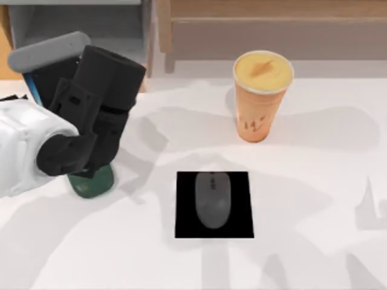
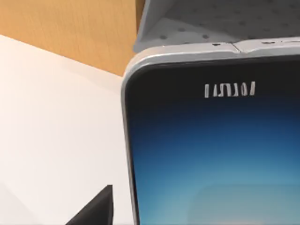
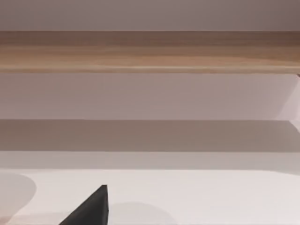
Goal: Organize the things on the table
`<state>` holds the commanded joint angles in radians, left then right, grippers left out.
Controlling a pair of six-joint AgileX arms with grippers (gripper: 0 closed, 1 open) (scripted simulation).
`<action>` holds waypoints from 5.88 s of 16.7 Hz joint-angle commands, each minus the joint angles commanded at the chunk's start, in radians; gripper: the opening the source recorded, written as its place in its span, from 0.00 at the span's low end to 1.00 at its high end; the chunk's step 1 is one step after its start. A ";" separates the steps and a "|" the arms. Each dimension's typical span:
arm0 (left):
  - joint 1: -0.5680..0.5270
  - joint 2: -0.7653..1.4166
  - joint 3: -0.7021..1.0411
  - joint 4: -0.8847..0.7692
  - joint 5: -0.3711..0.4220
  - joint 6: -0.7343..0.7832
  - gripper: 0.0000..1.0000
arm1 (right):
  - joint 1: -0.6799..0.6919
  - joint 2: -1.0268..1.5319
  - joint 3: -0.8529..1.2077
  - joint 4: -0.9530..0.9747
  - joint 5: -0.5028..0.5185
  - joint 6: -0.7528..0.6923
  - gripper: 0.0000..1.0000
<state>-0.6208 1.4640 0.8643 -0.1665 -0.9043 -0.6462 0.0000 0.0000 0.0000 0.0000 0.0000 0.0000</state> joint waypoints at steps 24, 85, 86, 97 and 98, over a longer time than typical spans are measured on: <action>0.009 -0.254 -0.151 -0.059 0.071 0.005 1.00 | 0.000 0.000 0.000 0.000 0.000 0.000 1.00; 0.621 -1.464 -0.864 0.167 0.904 0.646 1.00 | 0.722 2.270 0.789 1.462 0.762 0.005 1.00; 0.621 -1.464 -0.864 0.167 0.904 0.646 1.00 | 0.721 2.276 0.796 1.469 0.763 0.004 1.00; 0.621 -1.464 -0.864 0.167 0.904 0.646 1.00 | 0.671 2.306 0.886 1.411 0.714 0.003 1.00; 0.621 -1.464 -0.864 0.167 0.904 0.646 1.00 | 0.666 2.310 0.896 1.405 0.709 0.003 1.00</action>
<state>0.0000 0.0000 0.0000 0.0000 0.0000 0.0000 0.6658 2.3101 0.8961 1.4051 0.7086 0.0033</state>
